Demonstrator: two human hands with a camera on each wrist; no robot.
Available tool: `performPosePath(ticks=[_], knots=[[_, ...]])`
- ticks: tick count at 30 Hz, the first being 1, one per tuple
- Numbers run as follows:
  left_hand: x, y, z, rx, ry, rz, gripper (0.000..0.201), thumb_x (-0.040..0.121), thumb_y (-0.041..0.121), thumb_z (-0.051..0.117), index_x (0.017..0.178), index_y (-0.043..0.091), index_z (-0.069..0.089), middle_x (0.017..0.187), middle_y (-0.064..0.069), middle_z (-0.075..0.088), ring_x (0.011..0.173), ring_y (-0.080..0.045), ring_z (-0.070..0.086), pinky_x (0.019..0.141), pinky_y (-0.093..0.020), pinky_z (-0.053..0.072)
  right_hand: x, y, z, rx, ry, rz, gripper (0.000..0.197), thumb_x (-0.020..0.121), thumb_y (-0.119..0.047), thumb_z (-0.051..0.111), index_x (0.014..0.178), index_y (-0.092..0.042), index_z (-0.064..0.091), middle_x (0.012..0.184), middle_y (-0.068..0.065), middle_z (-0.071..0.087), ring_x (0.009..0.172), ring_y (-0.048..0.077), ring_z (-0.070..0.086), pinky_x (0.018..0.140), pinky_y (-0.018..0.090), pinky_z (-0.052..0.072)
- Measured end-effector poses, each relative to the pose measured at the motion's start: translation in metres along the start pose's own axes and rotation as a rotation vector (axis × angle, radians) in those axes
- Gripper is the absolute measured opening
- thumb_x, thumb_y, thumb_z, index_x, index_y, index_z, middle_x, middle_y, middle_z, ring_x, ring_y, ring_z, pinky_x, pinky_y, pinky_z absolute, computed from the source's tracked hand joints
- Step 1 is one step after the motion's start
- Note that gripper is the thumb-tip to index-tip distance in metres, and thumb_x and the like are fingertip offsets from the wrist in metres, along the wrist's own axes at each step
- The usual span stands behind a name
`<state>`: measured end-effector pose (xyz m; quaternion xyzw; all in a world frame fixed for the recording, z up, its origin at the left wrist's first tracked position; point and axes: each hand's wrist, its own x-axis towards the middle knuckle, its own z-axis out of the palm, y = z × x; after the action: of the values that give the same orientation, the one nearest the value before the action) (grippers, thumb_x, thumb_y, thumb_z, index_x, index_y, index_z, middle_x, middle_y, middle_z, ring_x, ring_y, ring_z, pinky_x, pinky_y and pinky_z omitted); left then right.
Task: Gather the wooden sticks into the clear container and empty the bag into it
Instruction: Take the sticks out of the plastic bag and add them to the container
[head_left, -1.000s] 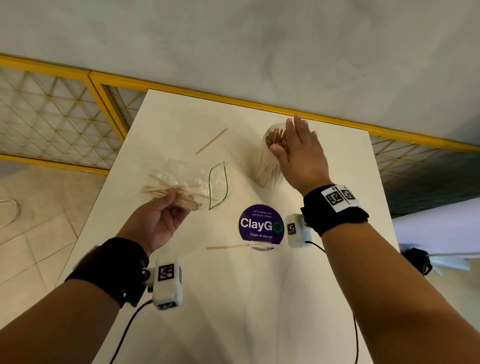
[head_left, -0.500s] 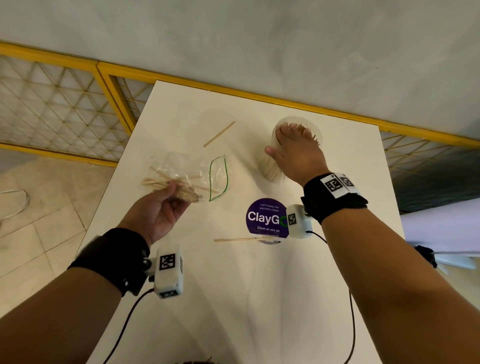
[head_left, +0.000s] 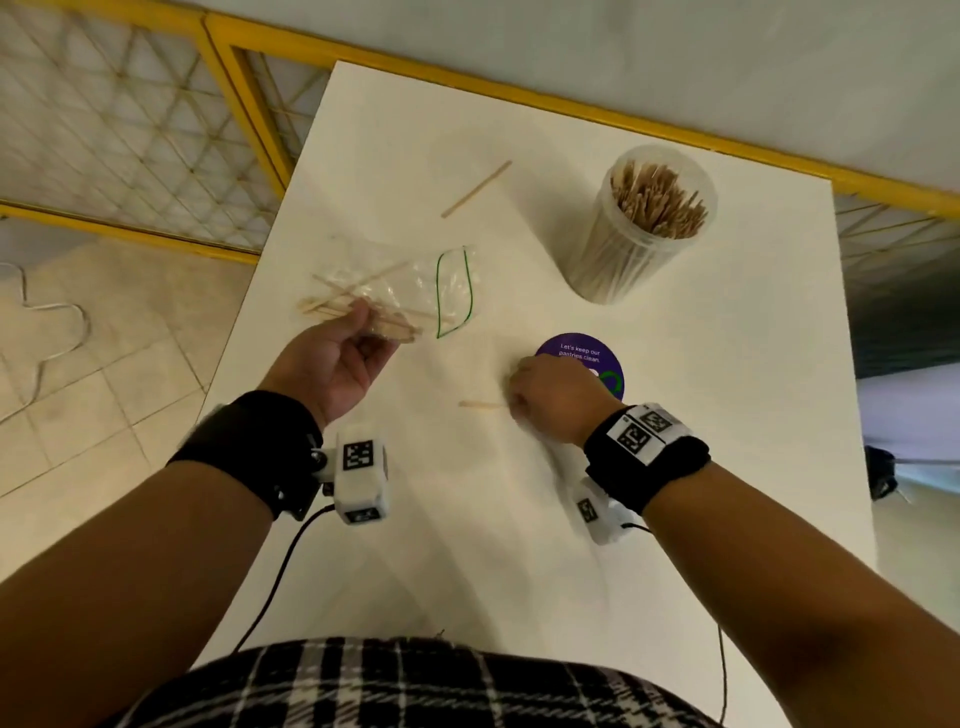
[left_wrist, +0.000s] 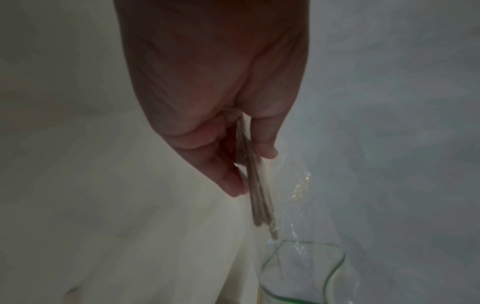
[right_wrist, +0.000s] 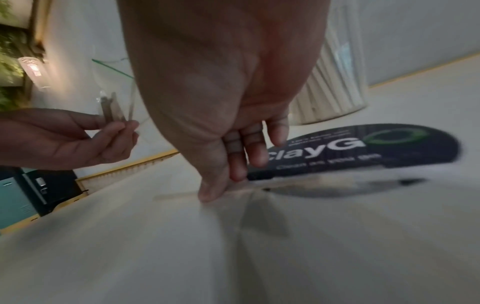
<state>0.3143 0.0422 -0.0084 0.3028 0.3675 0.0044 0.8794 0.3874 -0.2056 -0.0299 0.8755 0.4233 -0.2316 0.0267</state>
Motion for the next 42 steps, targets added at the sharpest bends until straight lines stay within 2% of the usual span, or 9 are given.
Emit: performPosePath(ticks=[5, 10, 16, 22, 27, 32, 36, 40, 42], knots=[[0.006, 0.010, -0.019, -0.013, -0.002, -0.009, 0.016, 0.077, 0.018, 0.063, 0.092, 0.012, 0.062, 0.092, -0.006, 0.068, 0.080, -0.014, 0.070, 0.065, -0.026, 0.058, 0.037, -0.014, -0.010, -0.090, 0.056, 0.012, 0.025, 0.093, -0.017, 0.044, 0.111, -0.003, 0.055, 0.110, 0.015, 0.058, 0.096, 0.037, 0.059, 0.072, 0.037, 0.039], [0.006, 0.020, -0.034, -0.035, -0.013, -0.011, 0.017, 0.076, 0.016, 0.061, 0.092, 0.012, 0.062, 0.081, -0.002, 0.072, 0.081, -0.015, 0.070, 0.074, -0.026, 0.058, 0.095, -0.011, -0.054, 0.388, 0.285, 0.278, 0.040, 0.090, 0.000, 0.037, 0.130, -0.008, 0.040, 0.118, 0.019, 0.051, 0.096, 0.040, 0.060, 0.075, 0.039, 0.044], [0.003, 0.031, -0.058, -0.002, -0.026, -0.012, 0.011, 0.077, 0.015, 0.059, 0.086, 0.013, 0.064, 0.079, -0.002, 0.073, 0.080, -0.016, 0.072, 0.068, -0.027, 0.059, 0.171, 0.018, -0.087, 0.423, 0.349, 0.416, 0.065, 0.088, -0.002, 0.038, 0.150, -0.014, 0.024, 0.147, 0.020, 0.025, 0.114, 0.044, 0.054, 0.098, 0.048, 0.045], [0.009, 0.039, -0.078, -0.007, -0.079, 0.001, 0.014, 0.080, 0.014, 0.058, 0.094, 0.014, 0.058, 0.080, -0.002, 0.072, 0.082, -0.016, 0.071, 0.072, -0.029, 0.059, 0.207, 0.032, -0.101, 0.075, 0.306, 0.369, 0.030, 0.094, -0.022, 0.044, 0.118, -0.011, 0.059, 0.126, 0.020, 0.042, 0.107, 0.043, 0.051, 0.087, 0.044, 0.043], [0.010, 0.040, -0.078, -0.003, -0.127, -0.002, 0.052, 0.056, 0.021, 0.087, 0.100, 0.014, 0.059, 0.089, -0.006, 0.071, 0.090, -0.021, 0.070, 0.073, -0.031, 0.058, 0.200, 0.019, -0.092, -0.175, 0.199, 0.289, 0.030, 0.096, -0.018, 0.039, 0.115, 0.001, 0.050, 0.121, 0.021, 0.046, 0.105, 0.039, 0.050, 0.082, 0.043, 0.039], [0.001, 0.041, -0.058, -0.016, -0.125, 0.062, 0.023, 0.076, 0.013, 0.059, 0.098, 0.020, 0.056, 0.075, 0.002, 0.072, 0.073, -0.012, 0.071, 0.066, -0.026, 0.058, 0.169, -0.015, -0.061, -0.163, 0.247, 0.200, 0.028, 0.092, -0.009, 0.038, 0.117, 0.002, 0.046, 0.117, 0.021, 0.051, 0.102, 0.037, 0.052, 0.077, 0.040, 0.035], [-0.008, 0.041, -0.047, -0.001, -0.109, 0.071, 0.025, 0.073, 0.015, 0.064, 0.097, 0.022, 0.058, 0.080, 0.003, 0.073, 0.075, -0.012, 0.071, 0.061, -0.025, 0.057, 0.128, -0.034, -0.031, 0.020, 0.320, 0.157, 0.030, 0.090, -0.003, 0.041, 0.118, 0.006, 0.048, 0.111, 0.025, 0.052, 0.090, 0.042, 0.057, 0.073, 0.044, 0.040], [-0.026, 0.045, -0.034, 0.017, -0.244, 0.106, 0.025, 0.081, 0.013, 0.054, 0.081, 0.029, 0.073, 0.096, 0.004, 0.074, 0.088, -0.014, 0.069, 0.067, -0.023, 0.055, 0.075, -0.032, -0.037, 0.561, 0.452, 0.271, 0.030, 0.089, 0.007, 0.038, 0.112, -0.002, 0.054, 0.114, 0.021, 0.047, 0.086, 0.032, 0.053, 0.080, 0.036, 0.044], [-0.038, 0.052, -0.026, -0.029, -0.381, 0.128, 0.030, 0.083, 0.012, 0.053, 0.102, 0.031, 0.067, 0.116, 0.002, 0.067, 0.102, -0.019, 0.065, 0.075, -0.028, 0.055, 0.048, -0.036, -0.051, 0.797, 0.581, 0.344, 0.024, 0.095, 0.000, 0.037, 0.099, -0.013, 0.056, 0.107, 0.012, 0.050, 0.089, 0.021, 0.049, 0.081, 0.028, 0.041]])
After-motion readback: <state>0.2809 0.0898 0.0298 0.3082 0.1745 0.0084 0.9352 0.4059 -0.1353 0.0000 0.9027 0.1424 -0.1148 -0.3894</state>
